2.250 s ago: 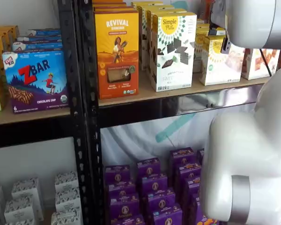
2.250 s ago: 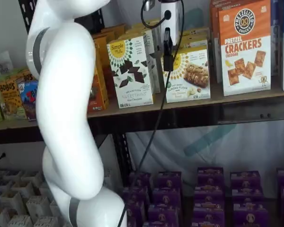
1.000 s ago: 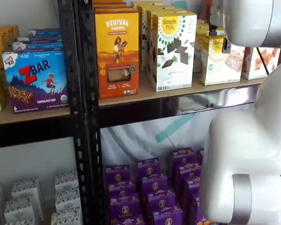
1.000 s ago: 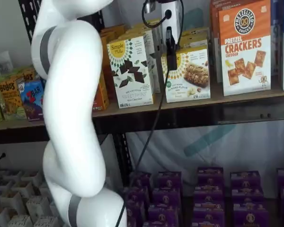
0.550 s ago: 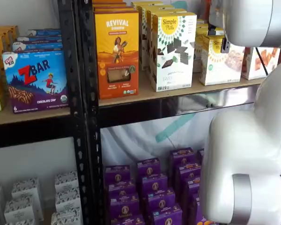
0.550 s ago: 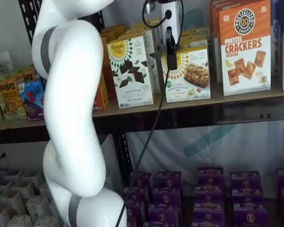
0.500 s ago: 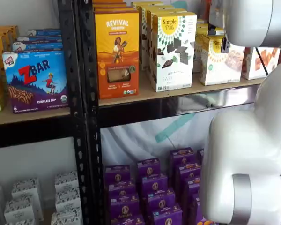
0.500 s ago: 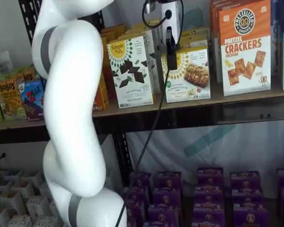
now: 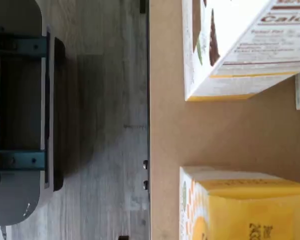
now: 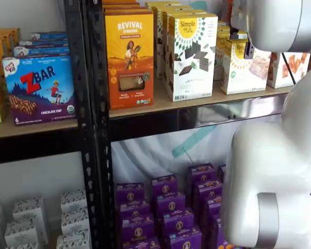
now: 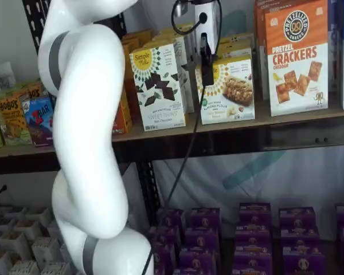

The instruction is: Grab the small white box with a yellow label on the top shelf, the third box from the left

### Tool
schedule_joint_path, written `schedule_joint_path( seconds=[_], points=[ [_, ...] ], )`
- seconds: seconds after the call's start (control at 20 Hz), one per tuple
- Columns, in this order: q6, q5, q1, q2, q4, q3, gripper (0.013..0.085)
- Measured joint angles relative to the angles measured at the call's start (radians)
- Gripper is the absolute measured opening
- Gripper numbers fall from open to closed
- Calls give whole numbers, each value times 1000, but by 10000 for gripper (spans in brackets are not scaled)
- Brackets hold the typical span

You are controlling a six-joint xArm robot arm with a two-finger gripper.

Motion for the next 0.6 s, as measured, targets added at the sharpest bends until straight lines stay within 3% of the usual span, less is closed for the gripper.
schedule_joint_path(
  seconds=[0.1,0.2,0.6],
  points=[
    [1,2,0,0,2,0,850],
    [1,6,0,2,6,-2,770],
    [3,-2,2,-1,5,4,610]
  ],
)
